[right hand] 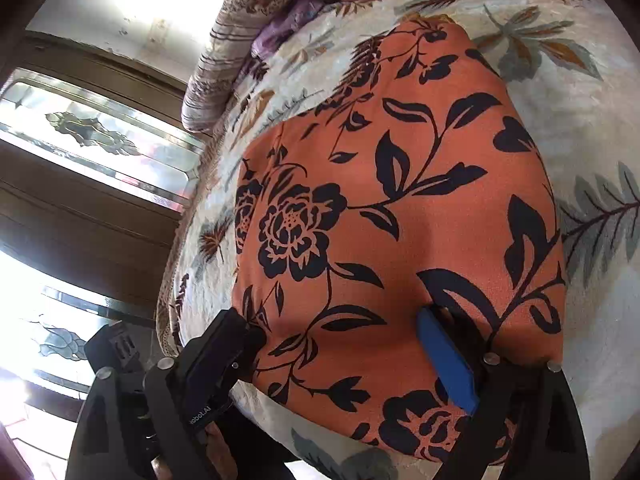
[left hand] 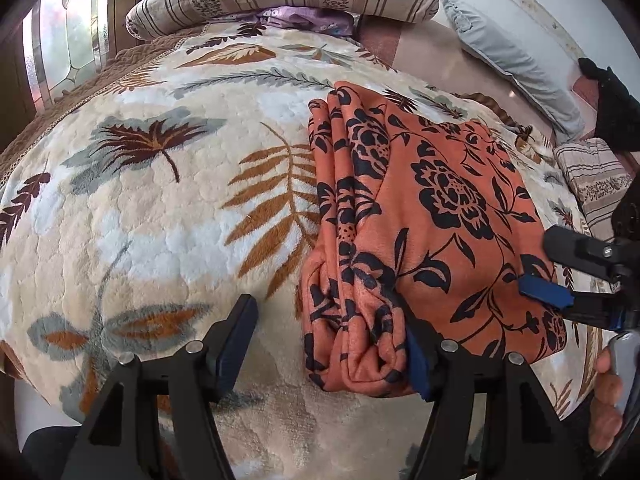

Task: Fold small clothes

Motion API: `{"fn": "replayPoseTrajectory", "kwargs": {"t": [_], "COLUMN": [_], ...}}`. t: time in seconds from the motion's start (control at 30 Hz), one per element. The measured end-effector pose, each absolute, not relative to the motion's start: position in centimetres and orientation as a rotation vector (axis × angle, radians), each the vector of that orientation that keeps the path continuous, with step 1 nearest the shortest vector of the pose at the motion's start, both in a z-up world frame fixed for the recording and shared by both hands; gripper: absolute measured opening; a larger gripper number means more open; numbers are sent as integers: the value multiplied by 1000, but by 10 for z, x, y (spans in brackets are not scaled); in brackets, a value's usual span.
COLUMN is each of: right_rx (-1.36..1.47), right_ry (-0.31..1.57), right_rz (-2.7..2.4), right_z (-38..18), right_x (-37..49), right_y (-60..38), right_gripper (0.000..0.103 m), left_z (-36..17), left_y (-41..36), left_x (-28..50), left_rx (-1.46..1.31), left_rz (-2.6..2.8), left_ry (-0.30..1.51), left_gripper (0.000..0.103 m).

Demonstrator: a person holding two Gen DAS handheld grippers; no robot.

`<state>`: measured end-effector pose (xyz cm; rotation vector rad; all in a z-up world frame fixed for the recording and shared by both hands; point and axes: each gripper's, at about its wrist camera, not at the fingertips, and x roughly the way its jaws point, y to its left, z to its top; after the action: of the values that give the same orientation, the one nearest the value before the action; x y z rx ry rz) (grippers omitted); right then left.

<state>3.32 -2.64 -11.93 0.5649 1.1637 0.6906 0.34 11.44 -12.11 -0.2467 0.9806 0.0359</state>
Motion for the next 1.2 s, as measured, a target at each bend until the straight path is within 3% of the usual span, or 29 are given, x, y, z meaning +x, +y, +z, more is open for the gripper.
{"fn": "replayPoseTrajectory", "kwargs": {"t": [0.2, 0.3, 0.5, 0.8, 0.93, 0.97, 1.0, 1.03, 1.07, 1.2], "right_rx": [590, 621, 659, 630, 598, 579, 525, 452, 389, 301], "right_ry": [1065, 1039, 1028, 1085, 1216, 1239, 1212, 1194, 1203, 1189], "right_rz": [677, 588, 524, 590, 599, 598, 608, 637, 642, 628], "right_z": [-85, -89, -93, -107, -140, -149, -146, -139, -136, -127], "right_x": [1, -3, 21, 75, 97, 98, 97, 94, 92, 91], "right_y": [-68, -104, -142, -125, -97, -89, -81, -70, -61, -51], "right_gripper": [92, 92, 92, 92, 93, 92, 89, 60, 54, 49], "left_z": [-98, -87, -91, -86, -129, -130, -128, -127, -127, -128], "left_y": [130, 135, 138, 153, 149, 146, 143, 141, 141, 141], "left_x": [-8, -5, 28, 61, 79, 77, 75, 74, 75, 73], "left_rx": [-372, -411, -437, -496, -463, -419, -380, -371, -389, -386], "left_rz": [11, -26, -74, -124, -140, -146, -152, -163, -194, -190], "left_ry": [938, 916, 999, 983, 1141, 1100, 1087, 1092, 1104, 1099], "left_gripper": [68, 76, 77, 77, 80, 80, 76, 68, 54, 53]}}
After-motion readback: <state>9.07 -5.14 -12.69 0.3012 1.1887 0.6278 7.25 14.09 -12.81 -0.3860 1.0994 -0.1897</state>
